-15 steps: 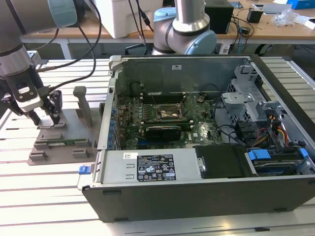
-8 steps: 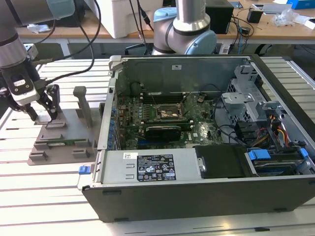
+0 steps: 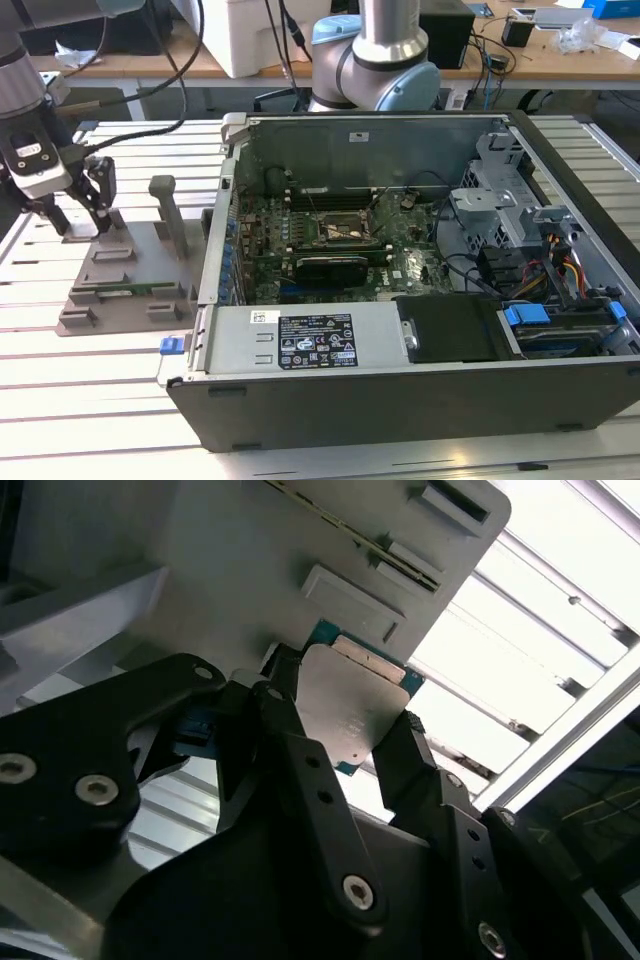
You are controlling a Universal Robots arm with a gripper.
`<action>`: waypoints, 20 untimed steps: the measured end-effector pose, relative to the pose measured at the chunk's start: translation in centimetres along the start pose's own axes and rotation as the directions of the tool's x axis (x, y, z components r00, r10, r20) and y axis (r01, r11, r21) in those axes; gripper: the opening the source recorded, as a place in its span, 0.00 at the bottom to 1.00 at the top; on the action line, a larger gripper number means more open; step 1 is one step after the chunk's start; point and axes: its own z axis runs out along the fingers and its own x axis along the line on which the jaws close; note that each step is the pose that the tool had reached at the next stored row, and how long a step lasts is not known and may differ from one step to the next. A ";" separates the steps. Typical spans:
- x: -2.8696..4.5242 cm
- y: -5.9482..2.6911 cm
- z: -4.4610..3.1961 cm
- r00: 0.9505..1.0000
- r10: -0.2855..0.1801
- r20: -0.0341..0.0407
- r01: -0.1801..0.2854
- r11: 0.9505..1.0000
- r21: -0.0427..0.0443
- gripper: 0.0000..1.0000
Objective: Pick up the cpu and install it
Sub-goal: 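Pick up the cpu and move it towards the insertion slot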
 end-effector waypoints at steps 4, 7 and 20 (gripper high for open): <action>-0.03 -0.01 -1.09 1.000 0.000 0.000 0.000 1.000 0.000 0.54; -0.05 -0.02 -1.79 1.000 0.000 0.000 0.000 1.000 0.000 0.54; -0.75 -0.13 -11.22 1.000 0.000 0.001 0.000 1.000 -0.020 0.54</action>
